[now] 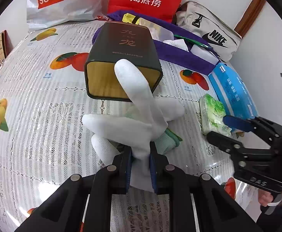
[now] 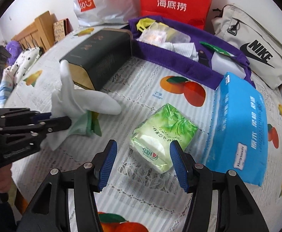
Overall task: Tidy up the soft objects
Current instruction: 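Lift the white gloves with the left while the right grasps the green tissue pack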
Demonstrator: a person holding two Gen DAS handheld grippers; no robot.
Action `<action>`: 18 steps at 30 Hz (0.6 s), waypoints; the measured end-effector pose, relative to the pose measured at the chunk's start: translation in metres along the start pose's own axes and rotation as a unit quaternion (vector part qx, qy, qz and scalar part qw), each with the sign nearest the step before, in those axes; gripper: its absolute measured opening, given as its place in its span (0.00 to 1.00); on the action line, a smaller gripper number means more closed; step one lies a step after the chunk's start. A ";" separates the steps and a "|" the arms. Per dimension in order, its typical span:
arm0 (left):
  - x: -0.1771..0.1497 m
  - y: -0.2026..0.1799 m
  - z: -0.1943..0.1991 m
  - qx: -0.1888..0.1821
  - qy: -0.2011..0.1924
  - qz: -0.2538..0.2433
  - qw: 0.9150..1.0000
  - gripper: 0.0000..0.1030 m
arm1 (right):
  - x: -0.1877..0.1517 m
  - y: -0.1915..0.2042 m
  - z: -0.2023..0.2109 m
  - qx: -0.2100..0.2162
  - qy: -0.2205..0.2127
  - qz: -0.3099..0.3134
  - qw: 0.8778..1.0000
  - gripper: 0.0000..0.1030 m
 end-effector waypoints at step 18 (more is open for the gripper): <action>-0.002 0.001 0.001 -0.006 -0.005 -0.002 1.000 0.17 | -0.015 0.018 0.012 0.047 -0.010 0.031 0.998 0.26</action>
Point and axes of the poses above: each gripper's, at about its wrist camera, not at the fingertips, and z roughly against the way its jaws point, y to its left, x to its top, the point moved 7 cm from there along -z, roughly the way its jaws point, and after that the axes turned 9 degrees about z, right-handed, at the moved point
